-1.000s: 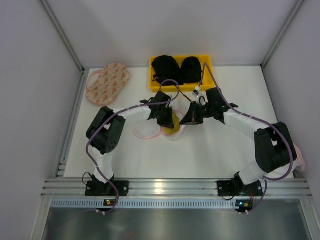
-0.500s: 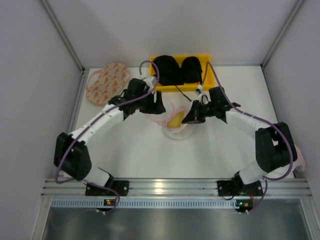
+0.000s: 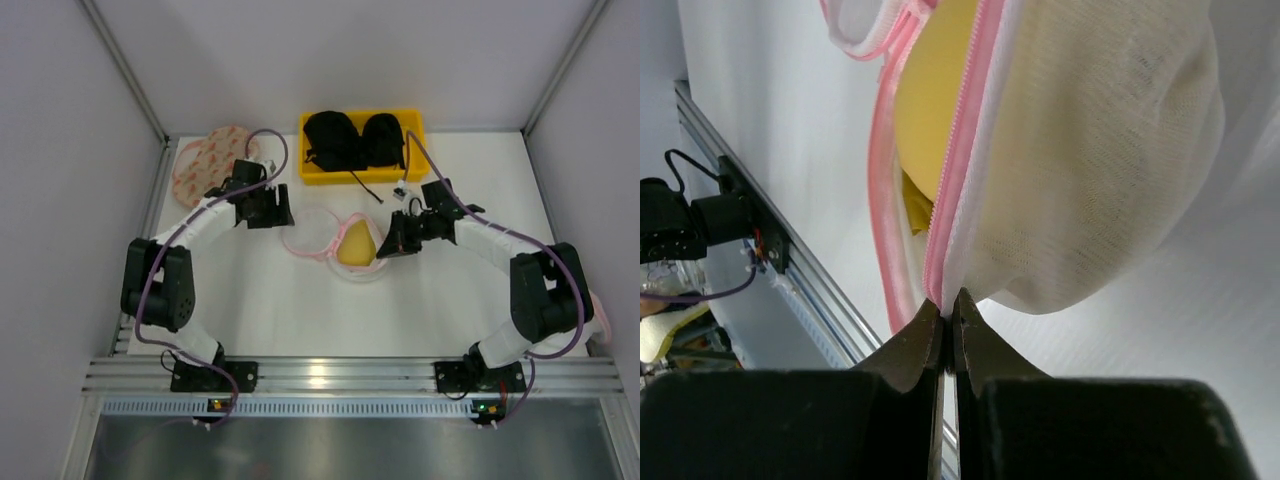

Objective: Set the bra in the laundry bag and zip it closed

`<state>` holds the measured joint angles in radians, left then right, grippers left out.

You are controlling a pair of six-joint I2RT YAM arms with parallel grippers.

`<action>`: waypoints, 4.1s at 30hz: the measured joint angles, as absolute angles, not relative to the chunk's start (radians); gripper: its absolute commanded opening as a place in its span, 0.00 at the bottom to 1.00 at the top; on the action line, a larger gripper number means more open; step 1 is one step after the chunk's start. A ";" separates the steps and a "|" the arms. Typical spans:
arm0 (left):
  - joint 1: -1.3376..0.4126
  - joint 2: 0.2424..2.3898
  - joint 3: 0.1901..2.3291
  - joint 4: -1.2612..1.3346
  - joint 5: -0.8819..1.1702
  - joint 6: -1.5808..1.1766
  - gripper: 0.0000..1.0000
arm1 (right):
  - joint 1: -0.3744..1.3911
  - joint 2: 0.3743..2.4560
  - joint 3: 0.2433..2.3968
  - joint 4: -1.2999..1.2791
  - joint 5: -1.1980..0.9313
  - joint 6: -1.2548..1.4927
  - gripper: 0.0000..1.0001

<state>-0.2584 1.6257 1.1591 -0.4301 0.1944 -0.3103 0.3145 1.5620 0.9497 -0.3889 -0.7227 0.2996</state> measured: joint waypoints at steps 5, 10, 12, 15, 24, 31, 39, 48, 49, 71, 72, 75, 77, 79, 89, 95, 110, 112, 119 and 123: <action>-0.244 1.780 1.184 -0.428 0.197 -0.311 0.62 | 0.296 1.566 0.950 -0.411 -0.704 0.269 0.00; -0.245 1.880 1.238 -0.414 0.212 -0.311 0.54 | 0.292 1.566 0.950 -0.416 -0.700 0.262 0.00; -0.249 1.905 1.251 -0.408 0.216 -0.311 0.49 | 0.292 1.566 0.950 -0.416 -0.700 0.262 0.00; -0.265 1.919 1.261 -0.392 0.212 -0.307 0.30 | 0.292 1.566 0.950 -0.416 -0.699 0.262 0.00; -0.300 1.877 1.259 -0.403 0.190 -0.257 0.00 | 0.292 1.566 0.996 -0.416 -0.691 0.265 0.00; -0.262 1.551 1.319 -0.461 0.215 -0.229 0.00 | 0.292 1.526 1.036 -0.409 -0.694 0.273 0.00; -0.263 1.273 1.385 -0.498 0.224 -0.169 0.00 | 0.306 1.457 1.036 -0.400 -0.729 0.293 0.00; -0.268 1.293 1.333 -0.607 0.184 -0.123 0.00 | 0.390 1.456 0.985 -0.309 -0.725 0.373 0.02; -0.274 1.301 1.333 -0.608 0.168 -0.115 0.00 | 0.404 1.456 0.974 -0.295 -0.723 0.389 0.03; -0.878 1.481 1.299 -0.177 -0.385 0.580 0.00 | 0.045 1.396 1.030 -0.375 -0.764 0.361 0.99; -0.914 1.482 1.272 -0.141 -0.398 0.624 0.00 | 0.022 1.396 1.037 -0.387 -0.762 0.339 0.99; -1.017 1.482 1.185 -0.059 -0.413 0.726 0.00 | -0.026 1.404 1.071 -0.432 -0.765 0.277 0.99; -1.080 1.478 1.122 -0.008 -0.405 0.776 0.02 | -0.051 1.436 1.129 -0.473 -0.775 0.230 1.00; -1.133 1.454 1.037 0.031 -0.381 0.825 0.19 | -0.060 1.499 1.221 -0.502 -0.793 0.179 0.99; -1.234 1.074 0.709 0.050 -0.231 0.945 0.60 | -0.017 1.719 1.388 -0.588 -0.891 -0.017 0.99; -1.232 0.914 0.747 -0.117 -0.230 0.776 0.54 | 0.110 1.773 1.349 -0.613 -0.927 -0.113 0.99; -0.661 1.256 1.000 -0.458 0.292 -0.029 0.46 | 0.221 1.848 1.099 -0.586 -0.970 -0.119 0.42; -0.661 1.334 1.003 -0.467 0.343 -0.100 0.45 | 0.221 1.815 1.052 -0.588 -0.971 -0.103 0.41; -0.641 1.548 1.032 -0.464 0.393 -0.222 0.33 | 0.221 1.667 0.942 -0.564 -0.997 -0.006 0.62; -0.619 1.689 1.173 -0.445 0.379 -0.231 0.31 | 0.221 1.608 0.896 -0.562 -1.013 0.042 0.62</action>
<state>-0.6186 1.6890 1.1732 -0.4454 0.3786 -0.2314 0.2207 1.6085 0.8963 -0.5621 -1.0126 0.0418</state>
